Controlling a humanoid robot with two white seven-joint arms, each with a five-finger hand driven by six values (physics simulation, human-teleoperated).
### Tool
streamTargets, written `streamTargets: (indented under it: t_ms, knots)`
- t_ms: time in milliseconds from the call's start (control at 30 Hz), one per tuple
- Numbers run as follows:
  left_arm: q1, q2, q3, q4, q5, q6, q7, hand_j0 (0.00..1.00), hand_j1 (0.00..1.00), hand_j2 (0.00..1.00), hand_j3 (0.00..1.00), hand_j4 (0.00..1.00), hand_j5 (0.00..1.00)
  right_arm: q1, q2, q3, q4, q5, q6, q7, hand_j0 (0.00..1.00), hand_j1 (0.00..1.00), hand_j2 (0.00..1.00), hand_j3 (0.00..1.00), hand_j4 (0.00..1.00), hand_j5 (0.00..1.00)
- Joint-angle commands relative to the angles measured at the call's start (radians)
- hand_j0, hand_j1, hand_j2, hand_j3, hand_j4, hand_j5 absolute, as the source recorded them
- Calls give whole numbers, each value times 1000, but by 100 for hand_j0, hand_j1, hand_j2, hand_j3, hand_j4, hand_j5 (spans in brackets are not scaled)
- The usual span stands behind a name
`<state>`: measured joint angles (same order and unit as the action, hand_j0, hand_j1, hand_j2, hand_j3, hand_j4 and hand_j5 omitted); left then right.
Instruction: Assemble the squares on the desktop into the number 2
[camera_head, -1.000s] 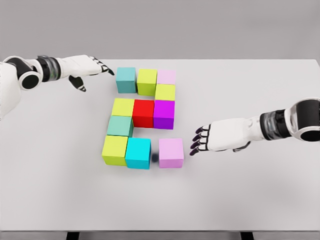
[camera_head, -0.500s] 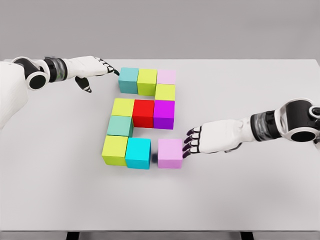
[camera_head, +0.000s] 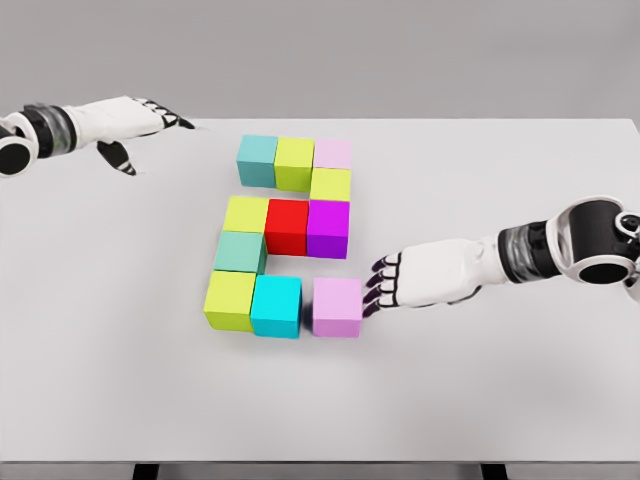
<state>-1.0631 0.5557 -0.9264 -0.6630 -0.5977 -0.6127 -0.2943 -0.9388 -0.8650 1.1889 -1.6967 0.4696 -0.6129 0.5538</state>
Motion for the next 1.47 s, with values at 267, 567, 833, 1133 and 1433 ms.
streamTargets:
  t_ms: [267, 567, 833, 1133, 1433]
  knots:
    - [64, 165, 34, -214, 102, 2, 1, 100, 100, 100, 100, 100, 100, 0, 7, -17, 6, 12, 2, 0, 99, 99, 99, 99, 99, 99]
    - [81, 162, 35, -216, 124, 2, 3, 100, 100, 100, 100, 100, 100, 0, 29, -14, -1, 20, 2, 0, 99, 99, 99, 99, 99, 99]
    - [176, 168, 149, -216, 127, 2, 4, 100, 100, 100, 100, 100, 100, 2, 26, -14, -1, 21, 2, 0, 99, 99, 99, 99, 99, 99]
    - [183, 167, 149, -218, 125, 2, 4, 100, 100, 100, 100, 100, 100, 89, -258, -246, 11, -624, 2, -38, 100, 100, 100, 100, 100, 100]
    - [181, 165, 149, -214, 125, 2, 4, 100, 100, 100, 100, 100, 100, 258, -243, -279, 91, -927, 2, -69, 100, 100, 100, 100, 100, 100]
